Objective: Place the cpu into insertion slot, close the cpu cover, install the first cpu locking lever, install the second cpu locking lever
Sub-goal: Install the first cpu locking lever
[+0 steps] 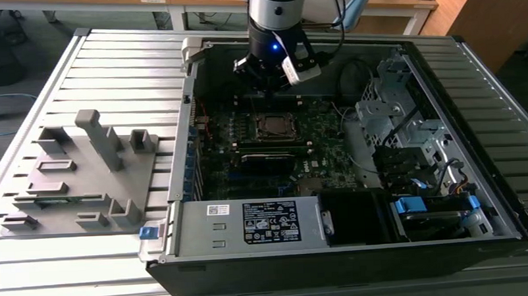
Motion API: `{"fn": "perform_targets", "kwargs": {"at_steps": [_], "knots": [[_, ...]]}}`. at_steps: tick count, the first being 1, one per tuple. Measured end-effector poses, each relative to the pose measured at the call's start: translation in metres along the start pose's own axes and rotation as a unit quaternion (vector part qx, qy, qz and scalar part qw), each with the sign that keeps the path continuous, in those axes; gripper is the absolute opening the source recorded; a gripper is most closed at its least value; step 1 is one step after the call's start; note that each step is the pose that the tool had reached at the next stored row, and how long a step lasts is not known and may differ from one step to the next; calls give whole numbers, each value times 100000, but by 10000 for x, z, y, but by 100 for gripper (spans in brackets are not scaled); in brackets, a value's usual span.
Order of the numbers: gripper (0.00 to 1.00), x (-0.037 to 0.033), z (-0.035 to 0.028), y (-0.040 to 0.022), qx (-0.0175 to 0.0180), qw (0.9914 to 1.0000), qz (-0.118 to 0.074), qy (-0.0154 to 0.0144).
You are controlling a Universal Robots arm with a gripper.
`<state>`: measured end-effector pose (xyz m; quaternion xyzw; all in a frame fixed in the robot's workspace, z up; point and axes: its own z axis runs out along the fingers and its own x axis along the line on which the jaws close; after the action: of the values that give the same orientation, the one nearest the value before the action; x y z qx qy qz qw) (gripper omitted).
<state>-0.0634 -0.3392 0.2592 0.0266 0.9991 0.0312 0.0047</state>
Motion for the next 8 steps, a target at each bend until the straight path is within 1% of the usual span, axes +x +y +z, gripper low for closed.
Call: {"fn": "perform_targets", "kwargs": {"at_steps": [2,3,4,6,8], "knots": [[11,10,0,-2,-64,100000,1,10],[11,13,-1,-2,-295,100000,-5,22],[11,17,0,-3,-653,99998,5,35],[11,23,0,-5,-1249,99992,12,63],[11,30,-1,-9,-1950,99981,21,96]]}}
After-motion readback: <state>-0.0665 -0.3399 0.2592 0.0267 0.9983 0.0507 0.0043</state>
